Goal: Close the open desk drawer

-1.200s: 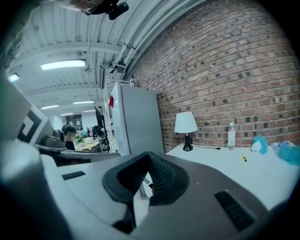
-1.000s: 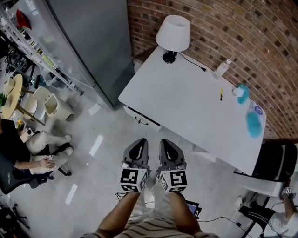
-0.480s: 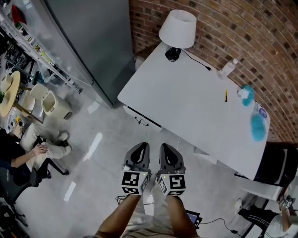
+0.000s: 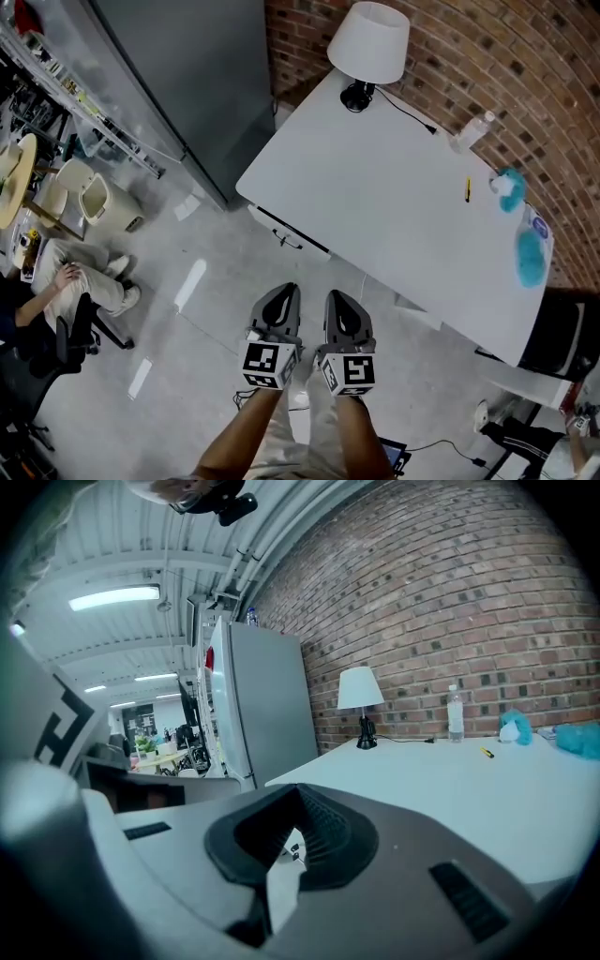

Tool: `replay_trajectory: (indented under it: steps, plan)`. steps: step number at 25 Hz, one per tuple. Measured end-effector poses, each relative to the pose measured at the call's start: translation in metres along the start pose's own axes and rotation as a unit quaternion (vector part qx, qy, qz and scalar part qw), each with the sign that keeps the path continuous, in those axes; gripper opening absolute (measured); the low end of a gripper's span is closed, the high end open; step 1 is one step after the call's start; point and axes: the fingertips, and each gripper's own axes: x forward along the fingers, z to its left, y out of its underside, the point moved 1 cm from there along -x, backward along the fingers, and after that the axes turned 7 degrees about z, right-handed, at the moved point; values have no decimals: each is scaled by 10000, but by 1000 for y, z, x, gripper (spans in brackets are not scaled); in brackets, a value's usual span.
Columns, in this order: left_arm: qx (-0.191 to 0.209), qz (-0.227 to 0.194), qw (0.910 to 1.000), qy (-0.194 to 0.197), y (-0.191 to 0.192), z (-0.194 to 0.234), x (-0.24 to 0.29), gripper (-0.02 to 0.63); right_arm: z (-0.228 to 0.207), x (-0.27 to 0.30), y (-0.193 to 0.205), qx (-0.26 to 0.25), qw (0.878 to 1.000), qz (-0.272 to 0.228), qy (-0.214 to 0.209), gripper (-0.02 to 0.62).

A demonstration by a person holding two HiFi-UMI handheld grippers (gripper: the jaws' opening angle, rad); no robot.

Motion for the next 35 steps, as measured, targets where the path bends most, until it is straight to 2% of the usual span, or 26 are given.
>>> replay_trajectory:
  steps: [10,17,23,27,35]
  plan:
    - [-129,3,9999,34,36,16,18,8,-9,15,29,-21,9999,-121,59,2]
    - [-369,-21,9991,203,61,22,28,8,-3,21,58,71,9999,-109,-1,2]
    - [-930,-56,9946,457,79,28,36,9,-5,26,68,47,9999,-153,-2,2]
    - [-1357,-32,9880,732,94,29,42,9,-6,28,78,22,9999,-152,-8,2]
    - [-1964,23,9747,1070,108,39,57,9,-5,31,92,13,9999,-79,-75,2]
